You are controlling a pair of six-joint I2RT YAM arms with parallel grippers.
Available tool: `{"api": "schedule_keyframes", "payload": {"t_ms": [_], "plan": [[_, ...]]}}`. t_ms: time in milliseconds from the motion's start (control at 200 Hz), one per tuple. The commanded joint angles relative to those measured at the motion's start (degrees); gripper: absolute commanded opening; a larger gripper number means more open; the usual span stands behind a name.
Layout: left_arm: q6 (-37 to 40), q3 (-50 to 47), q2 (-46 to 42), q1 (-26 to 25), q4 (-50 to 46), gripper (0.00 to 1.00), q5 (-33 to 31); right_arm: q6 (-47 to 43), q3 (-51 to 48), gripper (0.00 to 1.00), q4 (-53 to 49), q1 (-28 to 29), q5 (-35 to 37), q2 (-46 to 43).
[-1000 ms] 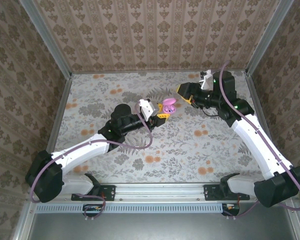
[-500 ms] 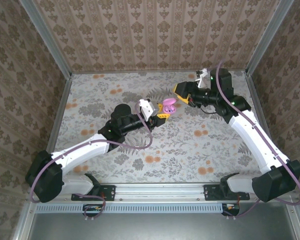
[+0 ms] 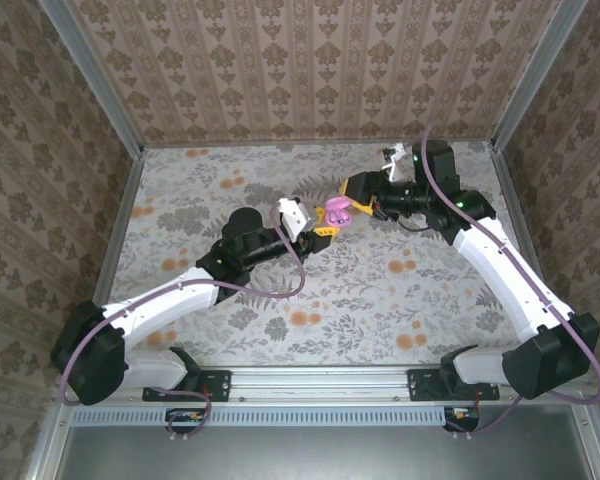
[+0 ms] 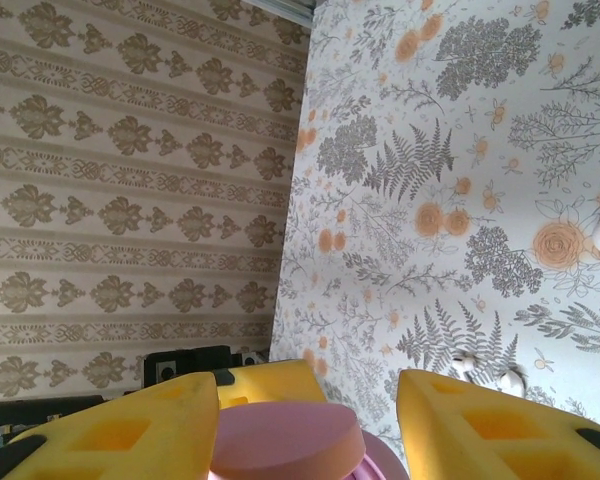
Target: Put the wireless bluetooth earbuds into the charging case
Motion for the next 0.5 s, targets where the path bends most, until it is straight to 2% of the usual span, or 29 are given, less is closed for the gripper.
{"api": "schedule_keyframes", "payload": {"t_ms": [0, 345, 495], "plan": [[-0.19, 2.38, -0.9, -0.46, 3.03, 0.3, -1.42, -2.28, -1.34, 0.52, -3.51, 0.68, -2.24, -0.29], [-0.3, 2.52, -0.49, -0.52, 3.38, 0.3, -1.85, -3.37, -3.67, 0.52, -3.89, 0.62, -2.0, -3.5], [-1.19, 2.71, -0.22, -0.51, 4.48, 0.3, -1.51, 0.61, -6.85, 0.55, 1.76, 0.0, -3.29, -4.84]]}}
